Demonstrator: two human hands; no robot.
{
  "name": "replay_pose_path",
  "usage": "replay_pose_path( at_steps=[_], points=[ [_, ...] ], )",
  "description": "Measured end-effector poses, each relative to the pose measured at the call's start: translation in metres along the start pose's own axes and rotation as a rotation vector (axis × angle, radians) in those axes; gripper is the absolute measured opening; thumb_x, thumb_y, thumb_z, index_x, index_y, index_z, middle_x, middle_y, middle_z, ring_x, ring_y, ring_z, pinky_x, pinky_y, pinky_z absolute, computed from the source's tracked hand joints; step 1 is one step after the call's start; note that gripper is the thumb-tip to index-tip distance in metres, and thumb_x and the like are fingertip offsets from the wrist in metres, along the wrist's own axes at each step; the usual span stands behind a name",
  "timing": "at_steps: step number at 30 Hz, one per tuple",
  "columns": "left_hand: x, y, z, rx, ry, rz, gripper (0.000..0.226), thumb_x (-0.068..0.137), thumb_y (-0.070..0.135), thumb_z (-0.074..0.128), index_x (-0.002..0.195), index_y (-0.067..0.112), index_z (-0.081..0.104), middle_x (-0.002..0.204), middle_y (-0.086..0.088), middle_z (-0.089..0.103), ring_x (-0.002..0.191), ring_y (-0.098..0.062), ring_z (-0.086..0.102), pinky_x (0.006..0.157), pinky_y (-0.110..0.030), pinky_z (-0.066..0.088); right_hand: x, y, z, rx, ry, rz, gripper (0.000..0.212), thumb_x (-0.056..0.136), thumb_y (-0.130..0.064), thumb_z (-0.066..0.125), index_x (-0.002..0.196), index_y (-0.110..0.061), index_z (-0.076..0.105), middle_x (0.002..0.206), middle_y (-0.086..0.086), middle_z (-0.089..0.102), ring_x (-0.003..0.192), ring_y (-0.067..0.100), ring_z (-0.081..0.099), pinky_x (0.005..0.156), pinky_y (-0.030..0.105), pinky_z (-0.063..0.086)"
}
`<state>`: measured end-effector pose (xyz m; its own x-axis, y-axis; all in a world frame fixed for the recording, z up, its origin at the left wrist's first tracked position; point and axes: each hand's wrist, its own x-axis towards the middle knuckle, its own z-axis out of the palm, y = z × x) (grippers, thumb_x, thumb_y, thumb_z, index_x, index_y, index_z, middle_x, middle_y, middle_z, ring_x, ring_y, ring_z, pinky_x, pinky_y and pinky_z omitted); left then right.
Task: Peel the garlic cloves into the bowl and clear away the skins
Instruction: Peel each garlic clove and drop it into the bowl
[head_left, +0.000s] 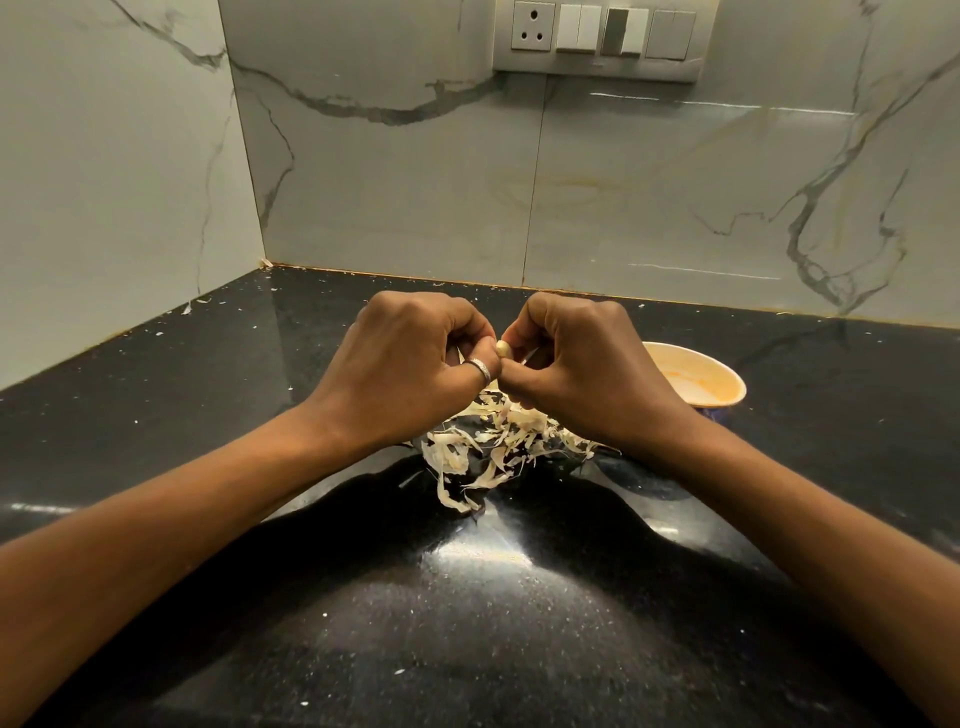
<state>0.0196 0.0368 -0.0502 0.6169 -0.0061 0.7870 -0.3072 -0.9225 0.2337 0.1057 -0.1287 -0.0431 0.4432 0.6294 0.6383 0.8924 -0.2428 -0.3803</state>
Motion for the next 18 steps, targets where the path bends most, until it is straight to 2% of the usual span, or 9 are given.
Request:
replay_pose_path(
  at_steps=[3, 8, 12, 18],
  points=[
    [-0.0002, 0.0005, -0.0004, 0.004, 0.006, 0.001, 0.018, 0.084, 0.029, 0.064, 0.082, 0.016, 0.076, 0.067, 0.008, 0.067, 0.058, -0.005, 0.061, 0.053, -0.025, 0.049, -0.0003, 0.0, 0.0005, -0.006, -0.003, -0.013, 0.01, 0.085, -0.014, 0.079, 0.086, -0.01, 0.07, 0.074, -0.001, 0.069, 0.067, 0.011, 0.068, 0.062, 0.031, 0.056],
    [-0.0008, 0.0018, 0.0008, 0.005, 0.011, -0.002, 0.019, 0.084, 0.033, 0.064, 0.085, 0.019, 0.077, 0.065, 0.017, 0.062, 0.058, -0.005, 0.061, 0.055, -0.023, 0.047, 0.0008, 0.0015, -0.0003, -0.019, 0.018, -0.011, 0.01, 0.087, -0.016, 0.078, 0.086, -0.011, 0.069, 0.073, -0.003, 0.068, 0.066, 0.009, 0.067, 0.062, 0.031, 0.056],
    [-0.001, 0.0007, 0.0011, 0.008, 0.004, -0.006, 0.02, 0.086, 0.034, 0.064, 0.086, 0.019, 0.077, 0.069, 0.011, 0.068, 0.059, -0.006, 0.062, 0.054, -0.028, 0.051, 0.0003, 0.0011, -0.0003, -0.038, 0.011, -0.024, 0.01, 0.087, -0.015, 0.077, 0.088, -0.009, 0.07, 0.075, -0.001, 0.069, 0.067, 0.01, 0.068, 0.063, 0.033, 0.059],
    [-0.0012, -0.0006, 0.0026, 0.003, -0.006, -0.016, 0.021, 0.087, 0.033, 0.061, 0.087, 0.018, 0.076, 0.07, 0.01, 0.068, 0.06, -0.004, 0.062, 0.055, -0.028, 0.052, -0.0002, -0.0003, 0.0004, -0.062, 0.007, -0.042, 0.009, 0.086, -0.014, 0.078, 0.089, -0.009, 0.07, 0.075, -0.003, 0.068, 0.067, 0.007, 0.067, 0.062, 0.027, 0.057]
  ],
)
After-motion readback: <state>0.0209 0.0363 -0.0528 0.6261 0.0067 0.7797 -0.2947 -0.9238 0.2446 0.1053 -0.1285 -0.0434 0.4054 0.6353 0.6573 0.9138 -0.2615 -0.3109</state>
